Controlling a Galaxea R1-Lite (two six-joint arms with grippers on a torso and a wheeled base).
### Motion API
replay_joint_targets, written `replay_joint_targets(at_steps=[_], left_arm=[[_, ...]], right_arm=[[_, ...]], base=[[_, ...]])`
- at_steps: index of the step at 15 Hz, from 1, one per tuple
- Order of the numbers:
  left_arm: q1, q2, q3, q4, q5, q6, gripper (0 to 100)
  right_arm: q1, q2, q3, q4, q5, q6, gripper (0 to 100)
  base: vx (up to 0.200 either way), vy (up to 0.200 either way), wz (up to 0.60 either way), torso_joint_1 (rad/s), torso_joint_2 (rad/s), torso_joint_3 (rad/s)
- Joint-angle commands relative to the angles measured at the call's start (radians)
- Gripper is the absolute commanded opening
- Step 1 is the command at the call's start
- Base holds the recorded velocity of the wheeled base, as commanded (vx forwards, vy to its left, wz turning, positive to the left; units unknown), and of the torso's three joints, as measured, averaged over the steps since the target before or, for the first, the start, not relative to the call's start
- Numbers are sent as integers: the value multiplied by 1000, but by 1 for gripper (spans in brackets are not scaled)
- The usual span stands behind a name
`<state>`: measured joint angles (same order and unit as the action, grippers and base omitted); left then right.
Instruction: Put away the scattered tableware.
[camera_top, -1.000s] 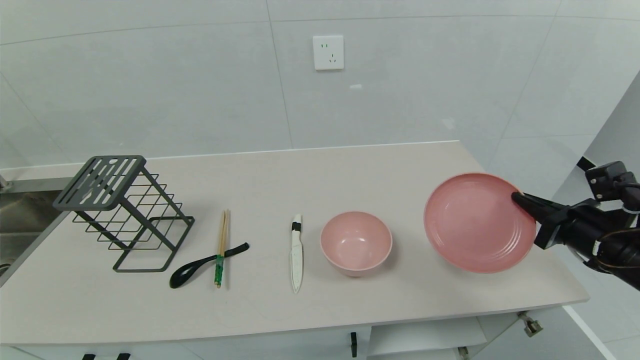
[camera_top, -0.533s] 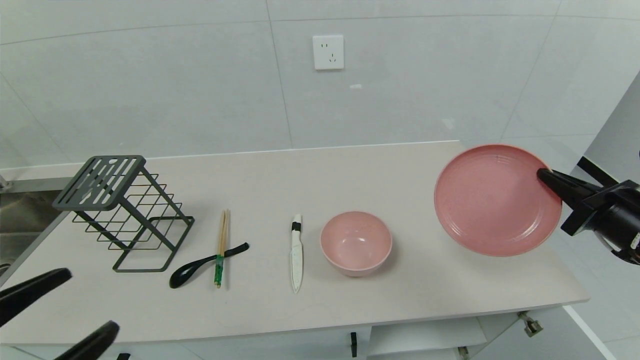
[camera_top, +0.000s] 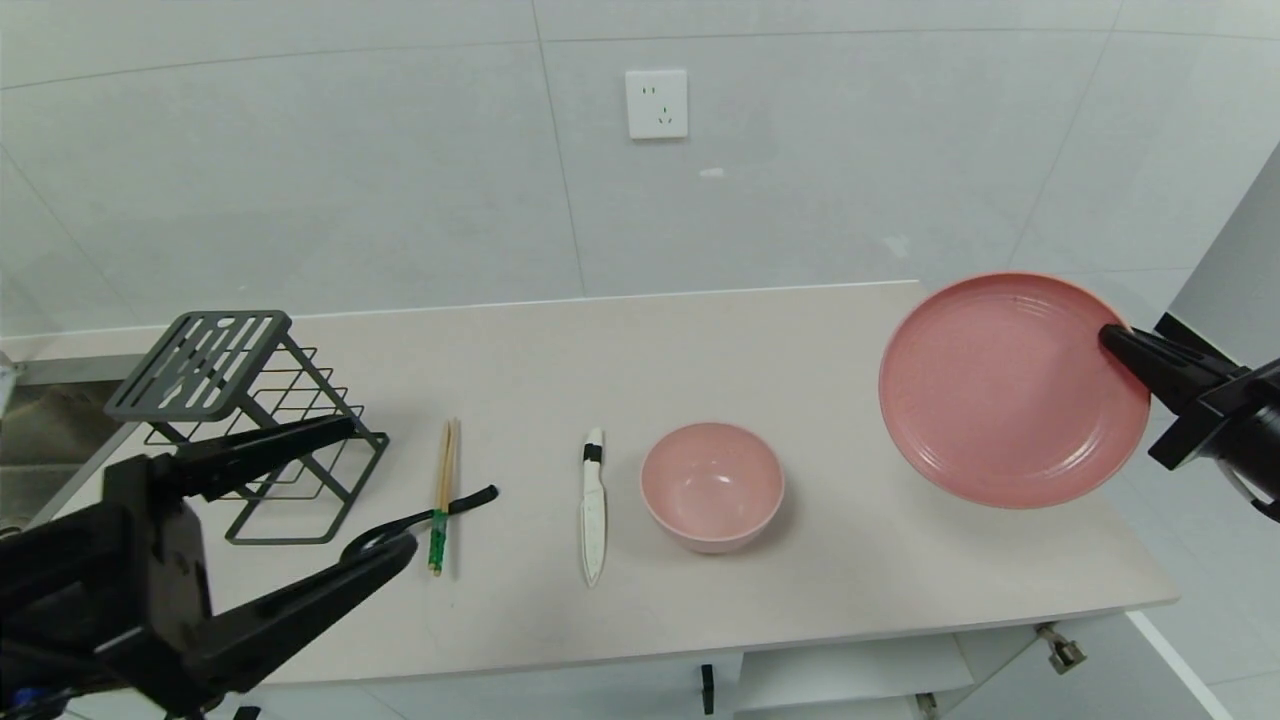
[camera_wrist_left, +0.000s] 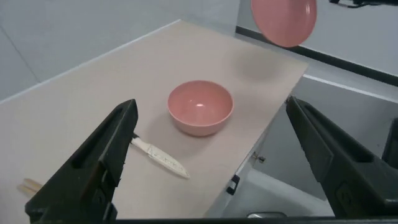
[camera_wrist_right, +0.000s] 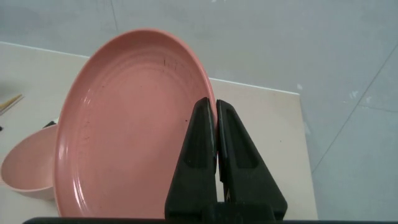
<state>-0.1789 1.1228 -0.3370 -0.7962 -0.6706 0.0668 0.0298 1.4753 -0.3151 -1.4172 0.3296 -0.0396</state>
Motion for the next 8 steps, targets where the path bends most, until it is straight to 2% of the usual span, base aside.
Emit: replay_joint_targets(at_steps=[1, 4, 5, 6, 8], left_arm=[[-5, 175, -65, -17, -7, 1, 100], [-11, 376, -224, -25, -1, -162, 100], [-30, 419, -267, -14, 14, -190, 100], [-48, 477, -329, 5, 60, -197, 100], [-90, 523, -369, 40, 102, -197, 100]], right_arm=[[1, -15, 2, 0, 0, 0, 0], [1, -15, 8, 0, 0, -2, 0], [1, -13, 10, 0, 0, -2, 0], [1, -10, 11, 0, 0, -2, 0], [1, -7, 18, 0, 2, -2, 0]], base=[[0, 0, 0, 0, 0, 0], [0, 0, 0, 0, 0, 0], [0, 0, 0, 0, 0, 0], [0, 0, 0, 0, 0, 0], [0, 0, 0, 0, 0, 0]])
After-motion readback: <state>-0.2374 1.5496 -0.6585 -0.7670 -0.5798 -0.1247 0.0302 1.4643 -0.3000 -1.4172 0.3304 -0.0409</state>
